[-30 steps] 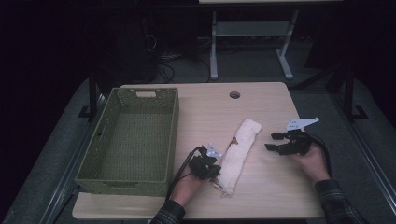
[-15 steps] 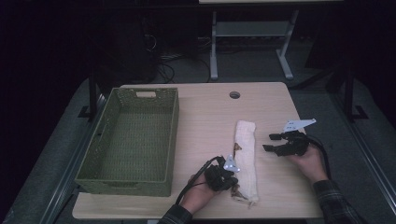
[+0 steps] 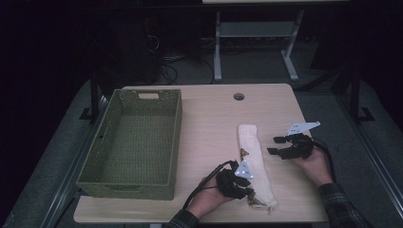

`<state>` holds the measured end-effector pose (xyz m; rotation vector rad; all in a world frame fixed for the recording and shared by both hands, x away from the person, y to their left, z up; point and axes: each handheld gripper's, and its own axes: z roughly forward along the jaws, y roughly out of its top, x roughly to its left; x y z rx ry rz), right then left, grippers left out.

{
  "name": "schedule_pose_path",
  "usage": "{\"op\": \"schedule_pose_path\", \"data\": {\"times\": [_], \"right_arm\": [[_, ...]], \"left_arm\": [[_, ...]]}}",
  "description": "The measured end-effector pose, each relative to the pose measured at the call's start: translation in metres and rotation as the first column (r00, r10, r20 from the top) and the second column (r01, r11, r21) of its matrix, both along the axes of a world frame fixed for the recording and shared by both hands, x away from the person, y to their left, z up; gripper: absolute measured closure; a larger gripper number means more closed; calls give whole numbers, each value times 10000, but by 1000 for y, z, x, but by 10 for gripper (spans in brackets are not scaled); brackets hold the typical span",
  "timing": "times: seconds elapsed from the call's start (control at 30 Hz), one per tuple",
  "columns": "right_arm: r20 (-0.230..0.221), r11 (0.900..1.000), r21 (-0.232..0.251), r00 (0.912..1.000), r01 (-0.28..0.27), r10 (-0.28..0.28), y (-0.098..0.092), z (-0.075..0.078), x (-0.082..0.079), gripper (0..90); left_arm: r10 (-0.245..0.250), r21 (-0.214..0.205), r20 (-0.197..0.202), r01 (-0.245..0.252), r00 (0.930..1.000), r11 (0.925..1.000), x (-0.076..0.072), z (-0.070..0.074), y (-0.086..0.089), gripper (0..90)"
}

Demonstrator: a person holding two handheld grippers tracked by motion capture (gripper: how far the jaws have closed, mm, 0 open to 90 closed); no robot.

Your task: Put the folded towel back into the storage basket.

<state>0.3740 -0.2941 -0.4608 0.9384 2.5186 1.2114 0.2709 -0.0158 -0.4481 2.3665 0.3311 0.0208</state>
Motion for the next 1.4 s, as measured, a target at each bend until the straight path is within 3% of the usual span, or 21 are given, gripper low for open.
{"op": "schedule_pose_path", "data": {"times": [0.1, 0.17, 0.3, 0.6, 0.67, 0.77, 0.9, 0.97, 1.07, 1.13, 1.33, 1.4], "right_arm": [[-14, 10000, -28, 10000, -32, 32, 0, -1, 0, 379], [-17, 10000, -37, 10000, -57, 57, 1, -1, 1, 379], [-39, 10000, -59, 10000, -65, 64, 2, -2, 1, 379], [-42, 9999, -104, 10000, -82, 82, 1, -3, 1, 381], [-35, 9999, -109, 10000, -55, 55, 1, -2, 1, 386], [-85, 9999, -122, 10000, -34, 33, 1, -2, 1, 392], [-79, 9999, -108, 10000, -61, 61, 0, -2, 1, 394], [-95, 9999, -82, 9999, -73, 72, 0, -2, 1, 395], [-138, 9999, -83, 9999, -59, 58, 1, -3, 1, 395], [-97, 9999, -69, 9999, -108, 108, 1, -3, 1, 395], [-21, 9999, -35, 9999, -158, 158, 0, -1, 1, 394], [-21, 9997, -12, 9997, -234, 234, 0, 0, 1, 386]], "left_arm": [[-85, -190, 303, 90, 9995, 9998, 10, 9, 2, 544], [-141, -361, 186, 148, 9997, 9992, 16, 11, 0, 449], [-467, -62, 220, 468, 9987, 9989, 27, 8, -8, 320], [-796, 158, 593, 788, 9951, 9968, 41, 7, -27, 223], [-894, 108, 622, 889, 9941, 9960, 44, 4, -31, 205], [-1037, 379, 629, 1015, 9926, 9941, 45, -4, -36, 177], [-1152, 636, 320, 1130, 9928, 9916, 47, -13, -40, 175], [-1190, 737, 457, 1155, 9918, 9906, 46, -18, -40, 177], [-1153, 660, 585, 1114, 9916, 9916, 45, -18, -39, 201], [-1155, 684, 605, 1113, 9915, 9914, 45, -17, -38, 270], [-1121, 530, 635, 1088, 9917, 9927, 42, -14, -35, 651], [-1059, 492, 498, 1035, 9931, 9934, 41, -13, -34, 735]]}}
